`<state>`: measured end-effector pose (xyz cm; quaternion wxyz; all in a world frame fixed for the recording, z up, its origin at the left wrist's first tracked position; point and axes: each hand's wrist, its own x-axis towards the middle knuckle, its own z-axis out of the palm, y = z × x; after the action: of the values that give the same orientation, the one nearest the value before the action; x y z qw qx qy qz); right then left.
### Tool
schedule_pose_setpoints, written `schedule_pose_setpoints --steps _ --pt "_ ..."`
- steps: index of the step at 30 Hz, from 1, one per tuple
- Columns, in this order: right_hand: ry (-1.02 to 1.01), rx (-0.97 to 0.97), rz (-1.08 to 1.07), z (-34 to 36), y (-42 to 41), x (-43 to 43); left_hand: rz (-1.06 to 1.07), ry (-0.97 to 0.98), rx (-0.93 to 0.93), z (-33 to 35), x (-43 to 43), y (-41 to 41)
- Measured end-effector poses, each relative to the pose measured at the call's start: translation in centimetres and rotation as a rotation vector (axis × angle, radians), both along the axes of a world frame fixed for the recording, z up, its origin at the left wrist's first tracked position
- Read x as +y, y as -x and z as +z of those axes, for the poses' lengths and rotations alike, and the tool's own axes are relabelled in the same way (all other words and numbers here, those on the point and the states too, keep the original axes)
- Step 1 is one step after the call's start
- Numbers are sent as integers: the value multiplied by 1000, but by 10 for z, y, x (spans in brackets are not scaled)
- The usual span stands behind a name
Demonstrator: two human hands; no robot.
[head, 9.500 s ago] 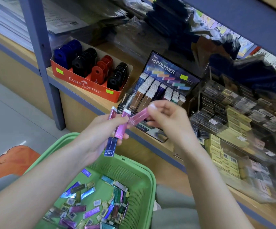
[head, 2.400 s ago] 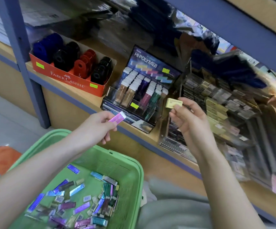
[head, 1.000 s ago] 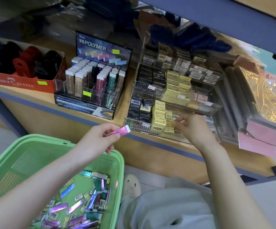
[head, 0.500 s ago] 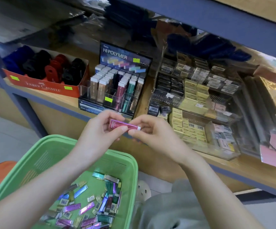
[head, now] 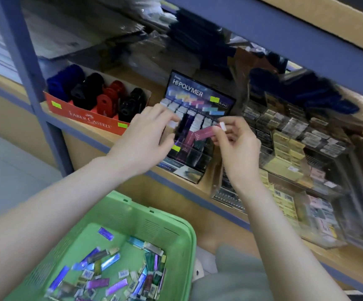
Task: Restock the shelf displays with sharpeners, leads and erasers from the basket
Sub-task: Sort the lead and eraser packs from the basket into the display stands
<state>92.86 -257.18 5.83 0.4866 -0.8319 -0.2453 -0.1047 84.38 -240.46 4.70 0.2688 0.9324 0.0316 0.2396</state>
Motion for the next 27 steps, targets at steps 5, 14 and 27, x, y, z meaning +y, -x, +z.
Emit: schedule_pose_setpoints --steps 5,14,27 --pt "220 -155 99 -3 -13 23 -30 -126 53 -15 14 -17" --pt "402 -222 109 -16 -24 39 -47 -150 -3 -26 22 -26" --pt "424 -519 106 -24 13 31 32 -302 -64 -40 37 53"
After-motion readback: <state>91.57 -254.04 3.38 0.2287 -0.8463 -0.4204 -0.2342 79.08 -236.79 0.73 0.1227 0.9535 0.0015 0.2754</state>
